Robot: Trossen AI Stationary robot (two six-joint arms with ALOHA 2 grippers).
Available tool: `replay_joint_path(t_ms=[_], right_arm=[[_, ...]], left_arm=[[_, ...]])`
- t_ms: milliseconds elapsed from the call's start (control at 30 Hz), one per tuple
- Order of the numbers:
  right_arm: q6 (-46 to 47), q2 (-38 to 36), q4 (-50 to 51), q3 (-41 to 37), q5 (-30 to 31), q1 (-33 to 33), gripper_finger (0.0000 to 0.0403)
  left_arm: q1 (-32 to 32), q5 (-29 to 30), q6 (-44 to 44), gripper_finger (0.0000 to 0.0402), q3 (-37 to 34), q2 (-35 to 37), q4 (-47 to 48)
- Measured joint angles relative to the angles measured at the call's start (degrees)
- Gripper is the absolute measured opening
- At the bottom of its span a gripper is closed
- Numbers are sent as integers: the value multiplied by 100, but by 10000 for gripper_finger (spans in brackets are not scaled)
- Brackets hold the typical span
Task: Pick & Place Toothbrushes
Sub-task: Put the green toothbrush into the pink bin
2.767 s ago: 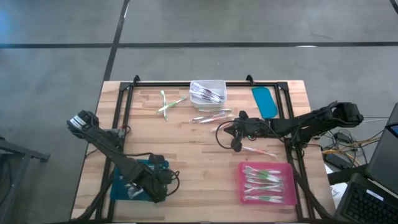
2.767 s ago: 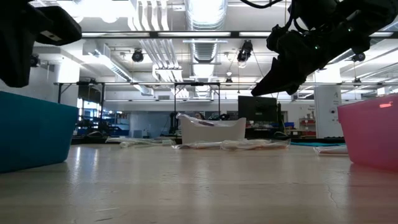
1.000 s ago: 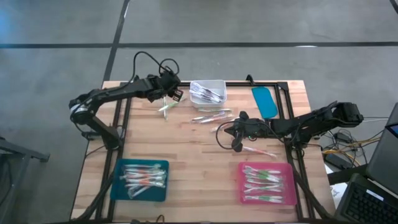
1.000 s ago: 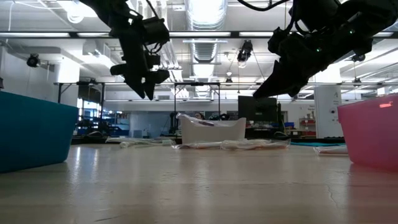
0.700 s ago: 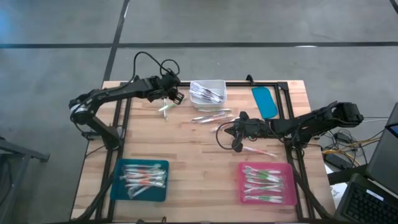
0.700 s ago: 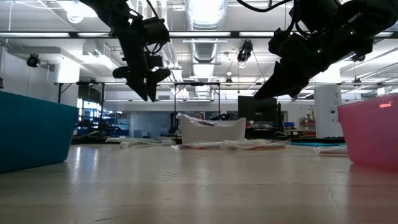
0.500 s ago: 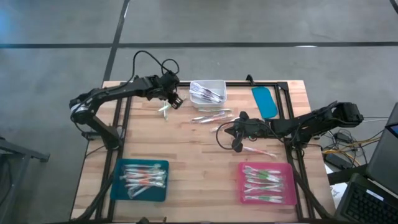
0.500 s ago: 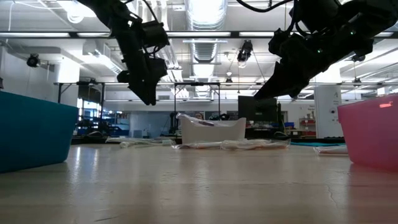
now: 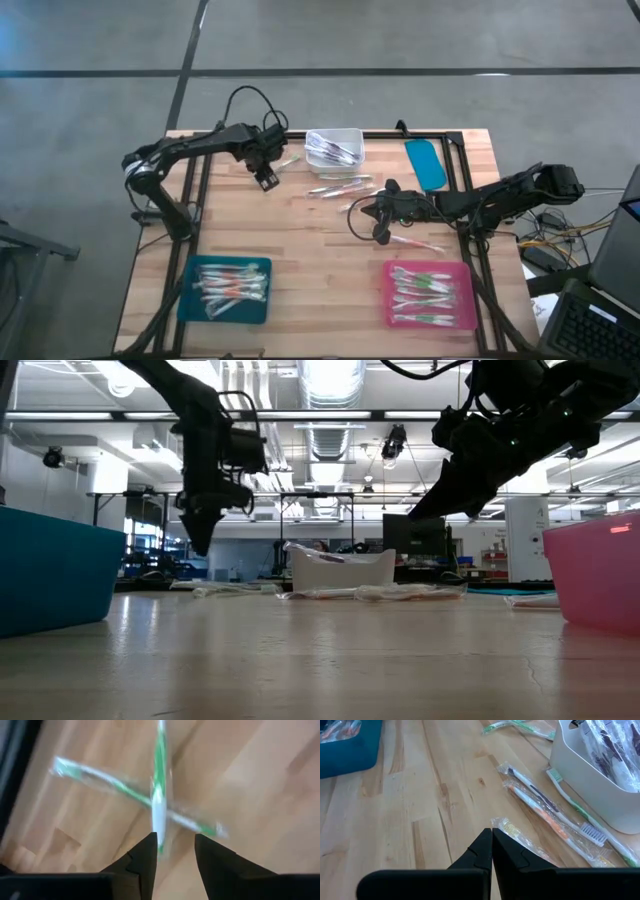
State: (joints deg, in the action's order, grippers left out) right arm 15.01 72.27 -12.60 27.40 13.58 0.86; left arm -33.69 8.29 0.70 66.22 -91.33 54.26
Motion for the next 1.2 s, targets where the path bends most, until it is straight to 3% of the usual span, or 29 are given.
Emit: replay_joint_path(t_ms=[567, 800, 967, 1200], right_arm=[[109, 0, 13, -33, -9, 0, 8], [103, 2, 15, -65, -7, 0, 8], [91, 2, 14, -97, -7, 0, 8], [100, 2, 13, -145, -7, 0, 8]], left_arm=[[-102, 43, 493, 138, 0, -811, 275], [-212, 515, 542, 138, 0, -1143, 225], [-236, 547, 576, 137, 0, -1350, 217], [-232, 512, 622, 94, 0, -1473, 205]])
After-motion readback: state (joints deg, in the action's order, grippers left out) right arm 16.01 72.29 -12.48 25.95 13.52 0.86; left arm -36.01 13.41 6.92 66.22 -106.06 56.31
